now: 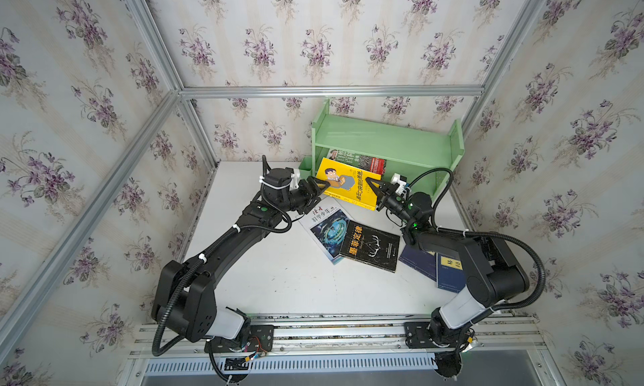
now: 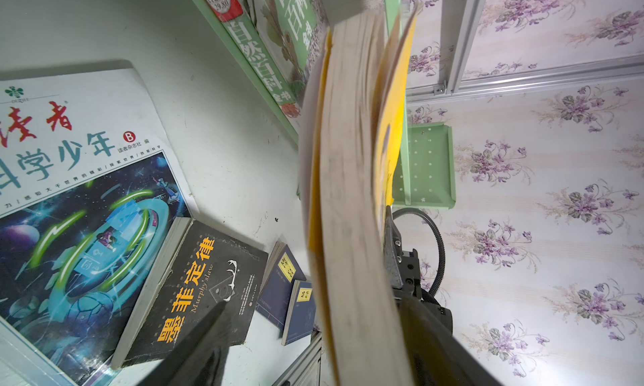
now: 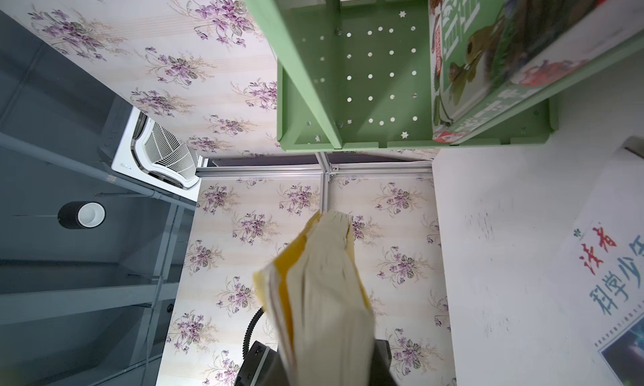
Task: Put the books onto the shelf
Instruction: 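Carry the upright yellow book onto the lower shelf tier with both grippers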
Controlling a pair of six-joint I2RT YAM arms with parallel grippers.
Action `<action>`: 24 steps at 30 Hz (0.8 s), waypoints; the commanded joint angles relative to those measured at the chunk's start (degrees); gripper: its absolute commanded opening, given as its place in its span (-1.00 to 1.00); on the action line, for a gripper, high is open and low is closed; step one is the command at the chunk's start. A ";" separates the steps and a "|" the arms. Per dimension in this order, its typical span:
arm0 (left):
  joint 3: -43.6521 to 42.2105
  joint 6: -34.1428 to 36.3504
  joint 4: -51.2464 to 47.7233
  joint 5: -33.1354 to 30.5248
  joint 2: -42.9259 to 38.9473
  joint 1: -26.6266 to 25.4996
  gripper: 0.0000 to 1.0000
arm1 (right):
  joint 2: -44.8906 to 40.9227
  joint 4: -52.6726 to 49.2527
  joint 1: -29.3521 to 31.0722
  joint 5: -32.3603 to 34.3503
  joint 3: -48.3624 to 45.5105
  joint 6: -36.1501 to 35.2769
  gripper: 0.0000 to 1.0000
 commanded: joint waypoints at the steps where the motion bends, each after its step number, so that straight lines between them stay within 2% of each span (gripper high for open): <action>1: 1.61 -1.66 2.85 0.35 1.09 -0.02 0.44 | 1.05 6.76 -0.04 -1.43 1.90 -0.24 -1.00; 4: 2.35 -3.38 5.31 1.47 2.67 -0.09 0.12 | 1.03 6.27 -0.04 -1.45 1.85 -1.54 -1.00; 6: 2.02 -5.15 8.16 2.39 3.90 -0.18 -0.19 | 1.23 6.43 -0.30 -1.15 1.75 -1.62 -1.00; 9: 1.22 -7.64 12.78 3.56 6.07 -0.18 -0.50 | 2.29 6.54 -0.44 -0.78 2.37 -1.36 -1.00; 13: 0.82 -9.09 20.13 4.15 9.13 -0.42 -0.72 | 4.28 6.44 -0.81 -0.25 3.01 0.34 -0.71; 15: 0.60 -9.71 23.24 3.74 10.54 -0.61 -0.80 | 5.07 6.39 -1.55 0.69 2.11 1.47 -0.63; 19: -0.08 -9.92 26.89 2.24 11.75 -0.97 -0.83 | 6.39 8.01 -3.90 0.22 1.52 2.92 -0.51; 24: -0.29 -8.75 33.35 0.84 13.67 -1.06 -0.86 | 8.74 8.24 -5.92 -3.34 5.16 4.21 -0.37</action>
